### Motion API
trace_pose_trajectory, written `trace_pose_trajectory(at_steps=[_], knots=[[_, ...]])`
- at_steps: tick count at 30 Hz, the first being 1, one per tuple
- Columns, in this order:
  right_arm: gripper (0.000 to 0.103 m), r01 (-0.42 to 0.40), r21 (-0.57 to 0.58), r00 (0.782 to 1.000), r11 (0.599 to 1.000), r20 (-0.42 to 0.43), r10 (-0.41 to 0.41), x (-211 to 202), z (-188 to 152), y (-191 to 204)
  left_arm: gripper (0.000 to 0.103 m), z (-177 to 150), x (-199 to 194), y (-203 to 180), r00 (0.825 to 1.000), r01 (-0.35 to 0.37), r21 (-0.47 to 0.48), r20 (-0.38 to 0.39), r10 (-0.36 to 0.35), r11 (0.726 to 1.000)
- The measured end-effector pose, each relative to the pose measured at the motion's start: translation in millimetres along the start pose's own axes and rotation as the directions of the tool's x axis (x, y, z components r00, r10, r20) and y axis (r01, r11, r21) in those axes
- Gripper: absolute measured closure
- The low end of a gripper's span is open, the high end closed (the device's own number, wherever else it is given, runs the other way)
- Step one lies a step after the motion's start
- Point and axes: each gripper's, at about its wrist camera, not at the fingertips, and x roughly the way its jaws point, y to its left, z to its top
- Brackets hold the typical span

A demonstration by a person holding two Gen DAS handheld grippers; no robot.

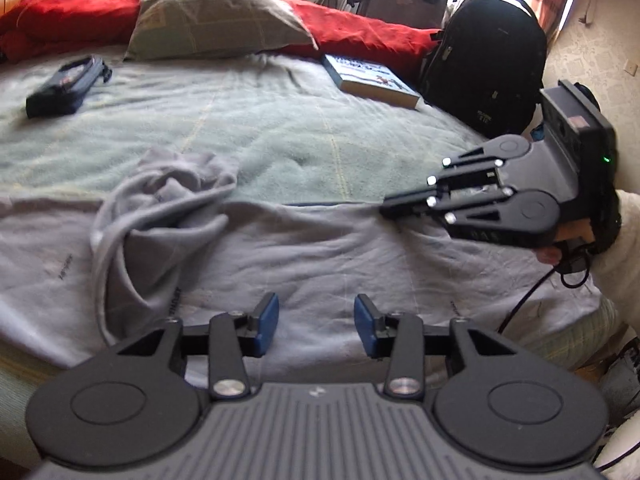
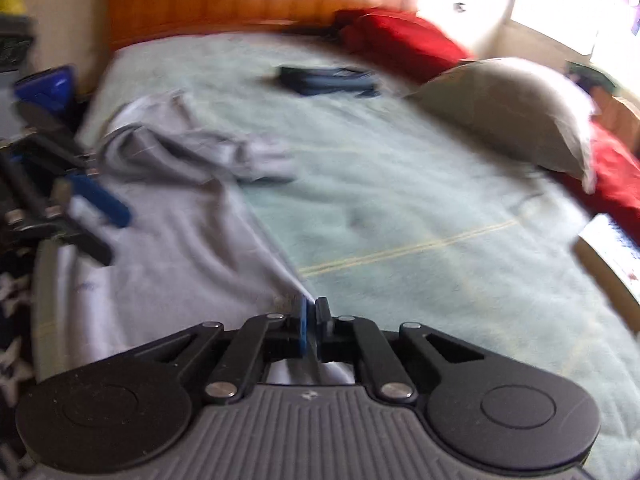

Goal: Fold clothes

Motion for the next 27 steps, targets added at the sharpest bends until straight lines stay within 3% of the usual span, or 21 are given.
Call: trace_pose_trajectory(at_steps=[3, 5, 9, 13, 17, 22, 27], knots=[[0.094, -0.026, 0.064, 1.0, 0.998, -0.007, 0.026, 4.9, -1.9, -8.1, 0.054, -1.8, 5.3, 3.6, 1.0, -0.002, -0.018, -0.026, 0.002, 1.0], [0.087, -0.013, 0.09, 1.0, 0.996, -0.004, 0.014, -0.4, -2.8, -10.5, 0.054, -3.5, 5.6, 4.9, 1.0, -0.002, -0.026, -0.031, 0.001, 1.0], [0.084, -0.034, 0.125, 0.999, 0.992, 0.031, 0.03, -38.9, -8.2, -10.6, 0.053, -0.5, -2.4, 4.9, 1.0, -0.009, -0.03, -0.013, 0.009, 1.0], [0.083, -0.144, 0.084, 0.989, 0.986, 0.051, 0.14, -84.6, -26.9, 13.7, 0.053, 5.4, -2.9, -1.1, 1.0, -0.012, -0.016, 0.007, 0.012, 1.0], [0.083, -0.253, 0.031, 0.967, 0.967, 0.013, 0.253, -105.6, -52.1, 46.1, 0.053, 9.0, 0.5, -10.6, 1.0, -0.011, -0.002, 0.017, 0.011, 1.0], [0.083, -0.202, -0.061, 0.977, 0.977, -0.074, 0.198, -91.5, -73.0, 80.7, 0.052, 7.6, 6.3, -22.2, 0.999, -0.026, 0.017, 0.02, 0.026, 1.0], [0.083, -0.181, -0.06, 0.982, 0.982, -0.062, 0.177, -85.8, -75.1, 82.7, 0.052, 4.1, 12.0, -24.6, 0.999, -0.037, 0.016, 0.014, 0.037, 0.999]])
